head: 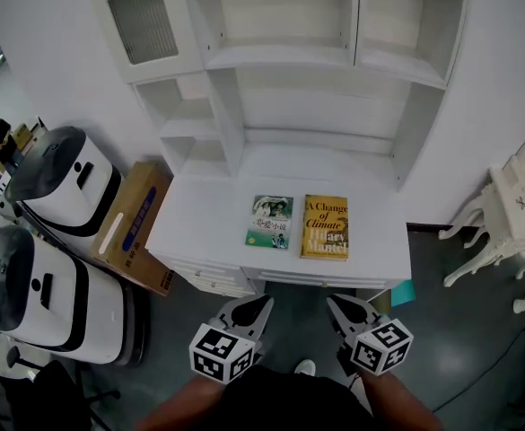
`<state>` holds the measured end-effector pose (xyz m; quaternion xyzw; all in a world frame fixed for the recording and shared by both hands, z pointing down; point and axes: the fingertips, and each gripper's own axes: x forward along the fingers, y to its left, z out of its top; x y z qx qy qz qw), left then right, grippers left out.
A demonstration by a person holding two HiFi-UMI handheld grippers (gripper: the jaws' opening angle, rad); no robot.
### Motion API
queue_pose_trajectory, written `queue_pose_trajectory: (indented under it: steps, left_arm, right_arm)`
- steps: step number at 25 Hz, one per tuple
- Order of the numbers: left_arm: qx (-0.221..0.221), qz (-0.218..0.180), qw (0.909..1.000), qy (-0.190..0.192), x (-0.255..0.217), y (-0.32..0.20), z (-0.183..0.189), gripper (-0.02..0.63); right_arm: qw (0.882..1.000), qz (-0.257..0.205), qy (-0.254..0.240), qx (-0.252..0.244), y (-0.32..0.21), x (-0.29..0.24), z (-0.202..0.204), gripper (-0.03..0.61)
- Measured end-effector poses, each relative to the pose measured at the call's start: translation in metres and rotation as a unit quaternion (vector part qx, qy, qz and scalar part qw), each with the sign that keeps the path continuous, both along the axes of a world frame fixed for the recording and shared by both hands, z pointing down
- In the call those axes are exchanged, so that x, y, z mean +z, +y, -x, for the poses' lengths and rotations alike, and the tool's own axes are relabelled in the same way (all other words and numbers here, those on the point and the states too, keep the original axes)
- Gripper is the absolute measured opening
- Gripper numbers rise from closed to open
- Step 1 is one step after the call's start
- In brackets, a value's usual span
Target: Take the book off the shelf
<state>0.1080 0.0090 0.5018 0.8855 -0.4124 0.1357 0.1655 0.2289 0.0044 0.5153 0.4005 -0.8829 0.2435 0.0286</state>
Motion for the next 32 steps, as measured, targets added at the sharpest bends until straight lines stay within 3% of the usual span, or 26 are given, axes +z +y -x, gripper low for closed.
queue_pose_trajectory:
  steps: [6,16,32]
  left_arm:
    - [0.035,0.003,0.9991,-0.026,0.005,0.001,0.013,0.011]
    - [0.046,0.016,0.9988,-0.002,0.01,-0.01,0.046,0.011]
    - [0.061,0.013,0.998,-0.003,0.01,-0.018,0.049,0.011]
  right_arm:
    - [1.0,0.006,0.006,0.023,0.0,0.001,0.017,0.028]
    - [0.999,0.014,0.015,0.033,0.003,0.004,0.051,0.028]
    - [0.998,0.023,0.022,0.055,-0.004,0.012,0.055,0.028]
